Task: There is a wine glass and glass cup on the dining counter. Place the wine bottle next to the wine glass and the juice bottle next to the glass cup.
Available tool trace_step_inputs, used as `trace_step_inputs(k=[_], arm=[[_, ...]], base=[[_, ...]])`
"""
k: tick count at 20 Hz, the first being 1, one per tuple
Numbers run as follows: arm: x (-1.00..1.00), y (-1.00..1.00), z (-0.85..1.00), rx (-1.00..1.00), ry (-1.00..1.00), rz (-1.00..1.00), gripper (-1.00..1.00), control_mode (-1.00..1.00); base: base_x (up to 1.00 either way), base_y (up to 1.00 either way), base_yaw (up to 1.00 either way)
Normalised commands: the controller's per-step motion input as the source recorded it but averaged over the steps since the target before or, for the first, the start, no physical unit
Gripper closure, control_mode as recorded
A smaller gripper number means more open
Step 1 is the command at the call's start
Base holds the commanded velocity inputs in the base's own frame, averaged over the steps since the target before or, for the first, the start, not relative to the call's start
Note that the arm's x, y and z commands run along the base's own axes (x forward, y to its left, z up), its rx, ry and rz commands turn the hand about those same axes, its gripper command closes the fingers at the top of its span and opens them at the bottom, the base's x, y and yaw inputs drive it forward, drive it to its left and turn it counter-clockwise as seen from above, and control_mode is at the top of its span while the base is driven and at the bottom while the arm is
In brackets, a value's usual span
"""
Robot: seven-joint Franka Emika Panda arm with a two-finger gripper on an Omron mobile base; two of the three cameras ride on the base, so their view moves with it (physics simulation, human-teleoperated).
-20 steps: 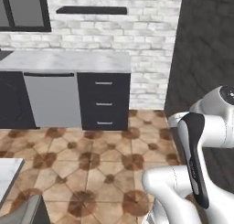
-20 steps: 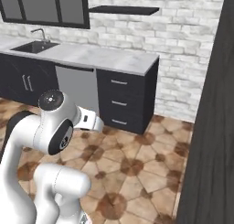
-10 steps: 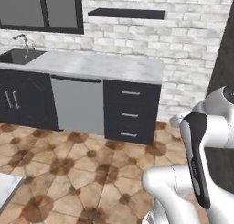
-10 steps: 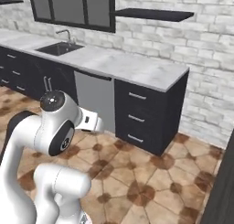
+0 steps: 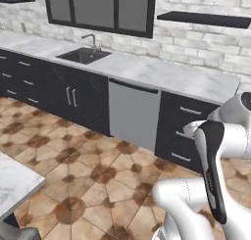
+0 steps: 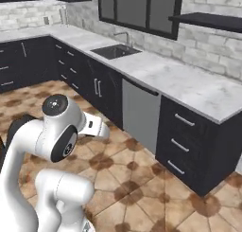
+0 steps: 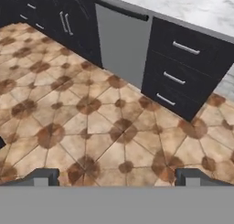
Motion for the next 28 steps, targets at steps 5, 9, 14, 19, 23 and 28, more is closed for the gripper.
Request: trace_step_inputs(k=[5,9,14,19,23,28], arm=[[0.0,0.0,0.0,0.0,0.0,0.0,-1.0,1.0],[0.0,0.0,0.0,0.0,0.0,0.0,-1.0,1.0],[0.0,0.0,0.0,0.0,0.0,0.0,-1.0,1.0],[0.0,0.0,0.0,0.0,0.0,0.0,-1.0,1.0],[0.0,0.0,0.0,0.0,0.0,0.0,-1.0,1.0],[0.0,0.0,0.0,0.0,0.0,0.0,-1.0,1.0]], base=[[0.58,0.0,0.55],[0.62,0.0,0.5],[0.76,-0.07,0.29],[0.83,-0.23,0.08],[0.85,-0.24,0.07],[0.81,-0.18,0.16]])
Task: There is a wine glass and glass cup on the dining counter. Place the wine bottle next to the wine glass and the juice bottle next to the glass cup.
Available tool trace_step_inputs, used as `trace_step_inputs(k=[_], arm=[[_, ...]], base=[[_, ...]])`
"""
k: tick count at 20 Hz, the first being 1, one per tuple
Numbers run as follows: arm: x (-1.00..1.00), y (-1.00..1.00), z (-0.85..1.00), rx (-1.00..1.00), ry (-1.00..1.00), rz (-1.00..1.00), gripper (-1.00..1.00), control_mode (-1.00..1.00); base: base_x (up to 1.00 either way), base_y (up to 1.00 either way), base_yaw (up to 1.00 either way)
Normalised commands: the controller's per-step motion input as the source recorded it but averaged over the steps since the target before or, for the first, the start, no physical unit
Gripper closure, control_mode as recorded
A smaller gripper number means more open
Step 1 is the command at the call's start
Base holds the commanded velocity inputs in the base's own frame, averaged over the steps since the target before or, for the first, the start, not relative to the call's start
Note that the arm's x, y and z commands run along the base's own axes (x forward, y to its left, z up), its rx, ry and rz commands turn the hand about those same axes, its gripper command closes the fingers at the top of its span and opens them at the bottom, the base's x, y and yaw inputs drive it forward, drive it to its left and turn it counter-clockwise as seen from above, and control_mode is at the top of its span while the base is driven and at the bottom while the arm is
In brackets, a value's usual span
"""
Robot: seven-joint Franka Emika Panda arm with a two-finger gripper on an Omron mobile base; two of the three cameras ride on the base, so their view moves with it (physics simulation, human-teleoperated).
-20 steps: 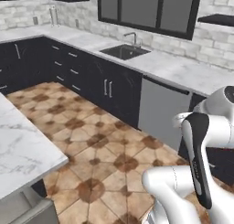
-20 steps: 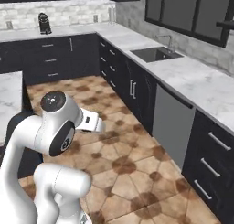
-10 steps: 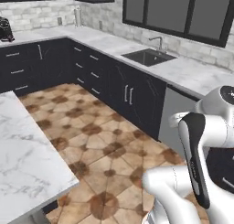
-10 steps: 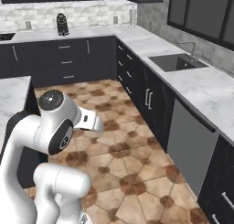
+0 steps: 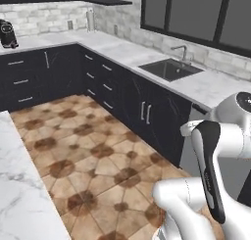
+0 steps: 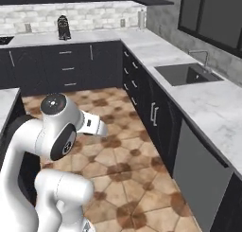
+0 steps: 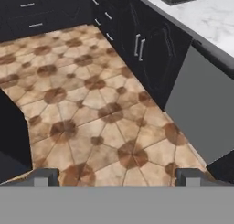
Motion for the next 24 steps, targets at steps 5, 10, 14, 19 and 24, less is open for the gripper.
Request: trace_step_inputs(k=[5,10,14,19,24], arm=[[0.0,0.0,0.0,0.0,0.0,0.0,-1.0,1.0],[0.0,0.0,0.0,0.0,0.0,0.0,-1.0,1.0],[0.0,0.0,0.0,0.0,0.0,0.0,-1.0,1.0],[0.0,0.0,0.0,0.0,0.0,0.0,-1.0,1.0],[0.0,0.0,0.0,0.0,0.0,0.0,-1.0,1.0]], base=[[0.81,-0.17,0.19],[0.83,-0.13,0.23],[0.82,-0.1,0.26],[0.79,-0.1,0.3],[0.78,-0.13,0.27]])
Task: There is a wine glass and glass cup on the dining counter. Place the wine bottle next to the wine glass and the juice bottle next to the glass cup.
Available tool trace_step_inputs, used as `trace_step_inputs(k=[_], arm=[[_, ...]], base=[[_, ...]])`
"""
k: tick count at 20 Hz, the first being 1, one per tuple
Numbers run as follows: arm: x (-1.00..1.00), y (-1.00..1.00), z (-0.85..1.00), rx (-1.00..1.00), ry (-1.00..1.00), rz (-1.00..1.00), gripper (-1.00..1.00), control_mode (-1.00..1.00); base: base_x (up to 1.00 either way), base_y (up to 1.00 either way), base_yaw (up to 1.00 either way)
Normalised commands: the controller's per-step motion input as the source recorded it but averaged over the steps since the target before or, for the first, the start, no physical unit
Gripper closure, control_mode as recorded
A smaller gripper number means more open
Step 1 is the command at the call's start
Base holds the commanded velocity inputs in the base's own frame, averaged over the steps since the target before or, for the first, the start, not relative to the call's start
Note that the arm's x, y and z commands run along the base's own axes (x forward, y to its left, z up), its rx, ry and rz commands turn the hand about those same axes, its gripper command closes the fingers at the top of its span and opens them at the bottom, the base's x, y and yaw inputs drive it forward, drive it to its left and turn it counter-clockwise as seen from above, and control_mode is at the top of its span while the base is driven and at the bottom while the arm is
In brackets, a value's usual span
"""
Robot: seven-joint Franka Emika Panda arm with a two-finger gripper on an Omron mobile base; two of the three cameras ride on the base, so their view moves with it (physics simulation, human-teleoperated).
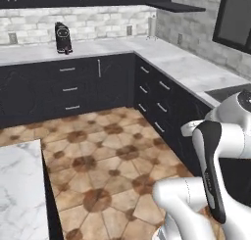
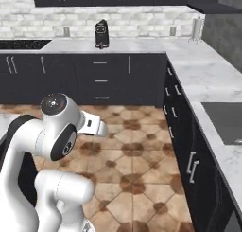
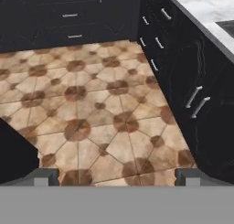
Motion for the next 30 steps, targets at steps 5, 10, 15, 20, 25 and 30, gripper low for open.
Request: trace_step_inputs(k=[5,10,15,20,25,30], arm=[[0.0,0.0,0.0,0.0,0.0,0.0,-1.0,1.0],[0.0,0.0,0.0,0.0,0.0,0.0,-1.0,1.0],[0.0,0.0,0.0,0.0,0.0,0.0,-1.0,1.0],[0.0,0.0,0.0,0.0,0.0,0.0,-1.0,1.0],[0.0,0.0,0.0,0.0,0.0,0.0,-1.0,1.0],[0.0,0.0,0.0,0.0,0.0,0.0,-1.0,1.0]], base=[[0.78,-0.18,0.21],[0.78,-0.21,0.19],[0.82,-0.25,0.06],[0.86,-0.23,0.03],[0.86,-0.22,0.04],[0.94,-0.12,0.04]])
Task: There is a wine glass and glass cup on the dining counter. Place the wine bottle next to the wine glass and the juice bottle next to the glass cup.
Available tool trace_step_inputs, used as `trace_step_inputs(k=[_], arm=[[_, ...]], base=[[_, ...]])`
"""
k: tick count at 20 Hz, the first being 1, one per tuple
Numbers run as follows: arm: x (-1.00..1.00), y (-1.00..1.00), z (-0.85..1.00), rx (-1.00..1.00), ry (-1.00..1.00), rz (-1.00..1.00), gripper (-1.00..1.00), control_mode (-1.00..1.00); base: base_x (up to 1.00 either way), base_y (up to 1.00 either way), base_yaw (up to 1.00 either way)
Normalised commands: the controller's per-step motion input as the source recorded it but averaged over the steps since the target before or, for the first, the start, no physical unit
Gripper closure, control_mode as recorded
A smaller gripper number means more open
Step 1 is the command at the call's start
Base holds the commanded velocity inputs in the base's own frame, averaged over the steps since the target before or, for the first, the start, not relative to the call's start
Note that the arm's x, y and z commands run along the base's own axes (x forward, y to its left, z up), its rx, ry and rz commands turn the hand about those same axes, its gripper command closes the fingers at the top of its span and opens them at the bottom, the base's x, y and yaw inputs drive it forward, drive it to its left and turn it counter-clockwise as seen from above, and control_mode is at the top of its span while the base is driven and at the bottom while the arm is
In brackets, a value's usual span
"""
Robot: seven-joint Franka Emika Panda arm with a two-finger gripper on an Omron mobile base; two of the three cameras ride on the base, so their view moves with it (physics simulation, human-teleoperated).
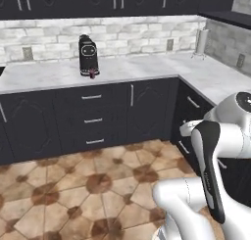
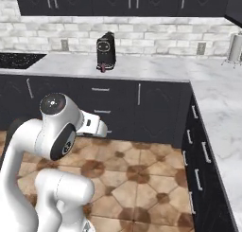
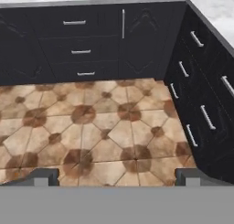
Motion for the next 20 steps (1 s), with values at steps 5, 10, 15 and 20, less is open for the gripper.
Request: trace_step_inputs(k=[5,10,15,20], arm=[[0.0,0.0,0.0,0.0,0.0,0.0,-1.0,1.0],[0.0,0.0,0.0,0.0,0.0,0.0,-1.0,1.0],[0.0,0.0,0.0,0.0,0.0,0.0,-1.0,1.0],[0.0,0.0,0.0,0.0,0.0,0.0,-1.0,1.0]], base=[[0.93,-0.11,0.04],[0.93,-0.1,0.02],[0.83,-0.04,0.0],[0.77,0.0,0.0]])
